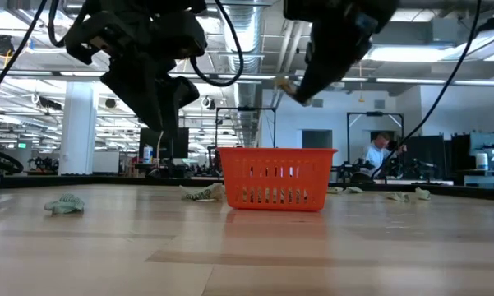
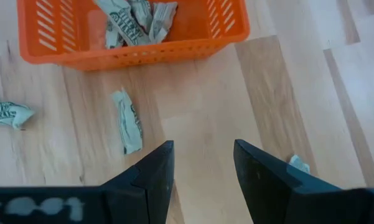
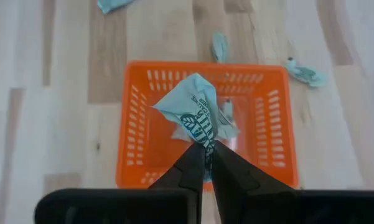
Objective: Pick and place Stevia / Truvia into bins
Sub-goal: Put the stevia packet into the orange bin
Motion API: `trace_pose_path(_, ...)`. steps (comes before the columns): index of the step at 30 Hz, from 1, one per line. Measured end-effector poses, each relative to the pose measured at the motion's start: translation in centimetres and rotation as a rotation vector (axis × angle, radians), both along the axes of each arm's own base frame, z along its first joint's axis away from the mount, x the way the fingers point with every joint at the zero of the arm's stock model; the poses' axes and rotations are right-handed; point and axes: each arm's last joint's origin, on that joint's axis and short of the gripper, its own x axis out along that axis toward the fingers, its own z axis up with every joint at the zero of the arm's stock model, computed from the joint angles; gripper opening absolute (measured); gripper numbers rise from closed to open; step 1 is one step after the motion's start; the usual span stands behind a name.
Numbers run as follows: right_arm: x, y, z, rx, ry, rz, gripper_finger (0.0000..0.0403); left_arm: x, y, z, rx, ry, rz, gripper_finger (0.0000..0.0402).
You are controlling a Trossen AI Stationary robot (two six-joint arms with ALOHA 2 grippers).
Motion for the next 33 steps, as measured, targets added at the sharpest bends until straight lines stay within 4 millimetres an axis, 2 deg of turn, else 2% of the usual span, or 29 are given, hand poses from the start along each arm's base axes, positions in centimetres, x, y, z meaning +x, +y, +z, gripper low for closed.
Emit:
trace_pose_path(8,0.5,-1.5,-0.2,0.058,0.02,-0.012,0.0061,0.4,0.0,0.2,0.01,-0.044,0.008,0.0155)
trace_pose_path(13,0.4,-1.5,-0.3,0.062,0.031,0.0,0.0097,0.4,0.1,0.2,0.024,-0.044,0.017,0.0155)
trace_pose_path(17,-0.6,-1.3,-0.6,0.122,0.137,-0.048,0.0114,0.4,0.1,0.2,0.025,-0.043,0.017,0.0155)
trace_pose_path(26,-5.2,2.1,-1.3,0.116,0.471,-0.243,0.012,0.3,0.1,0.2,0.042,-0.042,0.024,0.0155)
trace_pose_path(33,-7.8,4.9,-1.3,0.111,0.559,-0.407,0.0124,0.3,0.1,0.2,0.052,-0.045,0.006,0.0155)
